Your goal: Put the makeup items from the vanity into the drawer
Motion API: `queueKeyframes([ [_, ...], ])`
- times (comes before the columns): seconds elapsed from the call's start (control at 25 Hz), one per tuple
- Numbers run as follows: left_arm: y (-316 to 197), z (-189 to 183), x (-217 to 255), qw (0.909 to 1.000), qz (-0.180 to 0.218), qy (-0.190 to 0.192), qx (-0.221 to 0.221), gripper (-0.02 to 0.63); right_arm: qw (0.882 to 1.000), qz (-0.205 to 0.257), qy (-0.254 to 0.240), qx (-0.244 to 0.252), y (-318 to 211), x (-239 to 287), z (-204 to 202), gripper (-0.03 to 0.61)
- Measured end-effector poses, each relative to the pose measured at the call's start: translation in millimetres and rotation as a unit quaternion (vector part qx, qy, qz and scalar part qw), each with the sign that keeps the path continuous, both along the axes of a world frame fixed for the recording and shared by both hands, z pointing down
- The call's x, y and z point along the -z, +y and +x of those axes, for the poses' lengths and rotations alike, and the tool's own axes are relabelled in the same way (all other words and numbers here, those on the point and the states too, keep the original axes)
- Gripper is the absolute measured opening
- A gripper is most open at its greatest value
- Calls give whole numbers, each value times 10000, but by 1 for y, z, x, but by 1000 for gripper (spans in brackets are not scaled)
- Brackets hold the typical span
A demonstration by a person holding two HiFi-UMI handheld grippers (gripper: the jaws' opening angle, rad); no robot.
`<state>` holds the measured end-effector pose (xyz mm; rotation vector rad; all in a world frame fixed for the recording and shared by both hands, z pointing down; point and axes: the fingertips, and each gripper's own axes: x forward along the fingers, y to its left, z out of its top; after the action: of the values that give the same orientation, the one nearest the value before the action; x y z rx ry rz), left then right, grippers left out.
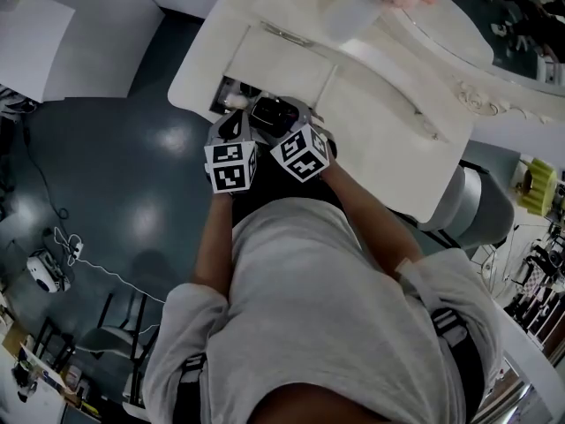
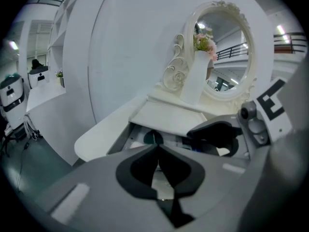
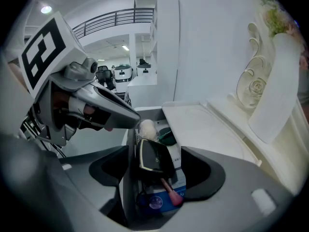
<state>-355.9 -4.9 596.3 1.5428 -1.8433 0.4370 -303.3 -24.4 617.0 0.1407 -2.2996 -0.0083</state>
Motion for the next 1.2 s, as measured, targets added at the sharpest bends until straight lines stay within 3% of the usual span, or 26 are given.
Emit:
queueKeyframes([
  [0.12, 2, 8, 3, 10000, 64, 39, 48, 3, 9999, -20, -109, -86, -2, 6, 9, 360],
  [0.32, -2, 27, 17, 9997, 226, -49, 29, 3, 9983, -21, -447, -383, -8, 24, 35, 333],
  [0.44, -9, 53, 31, 9990, 410, -126, -103, 3, 9940, -34, -760, -787, -12, 39, 63, 271],
  [0.56, -14, 89, 47, 9978, 602, -170, -235, 3, 9859, -61, -1069, -1287, -11, 59, 101, 162],
  [0.68, -21, 136, 63, 9956, 768, -150, -520, 3, 9717, 59, -1395, -1906, -16, 82, 144, 10],
  [0.88, -39, 222, 91, 9875, 1130, -37, -1097, 3, 9453, 209, -1741, -2753, -33, 115, 226, -2],
  [1.2, -45, 348, 154, 9649, 1883, 102, -1829, 3, 8974, 568, -2246, -3755, -32, 164, 355, -2],
])
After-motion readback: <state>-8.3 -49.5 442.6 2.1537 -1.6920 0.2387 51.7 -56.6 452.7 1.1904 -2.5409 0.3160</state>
